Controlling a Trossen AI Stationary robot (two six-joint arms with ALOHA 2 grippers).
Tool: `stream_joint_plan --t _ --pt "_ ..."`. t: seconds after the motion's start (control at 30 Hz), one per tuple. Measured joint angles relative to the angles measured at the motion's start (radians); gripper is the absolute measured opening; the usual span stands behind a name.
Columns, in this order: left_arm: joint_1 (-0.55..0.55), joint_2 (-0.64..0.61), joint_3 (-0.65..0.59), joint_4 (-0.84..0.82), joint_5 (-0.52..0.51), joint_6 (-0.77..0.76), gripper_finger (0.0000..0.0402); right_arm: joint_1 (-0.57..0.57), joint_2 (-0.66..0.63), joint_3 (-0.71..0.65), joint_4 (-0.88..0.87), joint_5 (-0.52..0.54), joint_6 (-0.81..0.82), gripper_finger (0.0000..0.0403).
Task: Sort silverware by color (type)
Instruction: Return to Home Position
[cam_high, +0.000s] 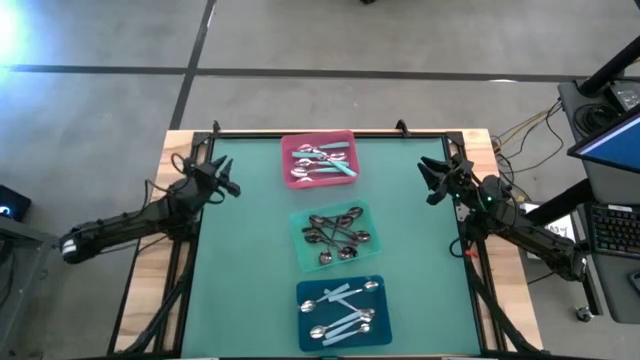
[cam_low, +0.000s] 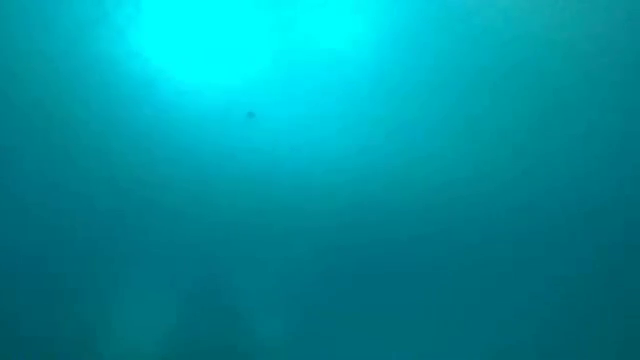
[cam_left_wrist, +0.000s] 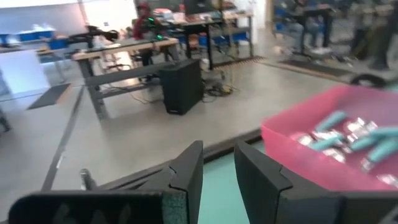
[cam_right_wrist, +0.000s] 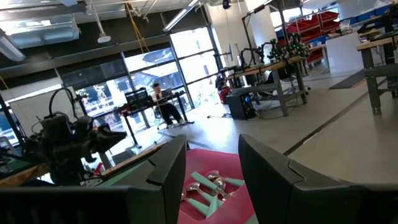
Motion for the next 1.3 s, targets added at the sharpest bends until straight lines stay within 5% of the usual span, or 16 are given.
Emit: stream_joint_plan --t 0.37,1.3 --pt "0.064 -0.127 0.0 0.002 0.0 0.0 0.0077 0.0 0.0 0.0 0.0 0.0 0.0 0.0139" --pt "0.064 -0.075 0.011 0.002 0.002 0.0 0.0077 0.0 0.0 0.0 0.0 0.0 0.0 0.0139"
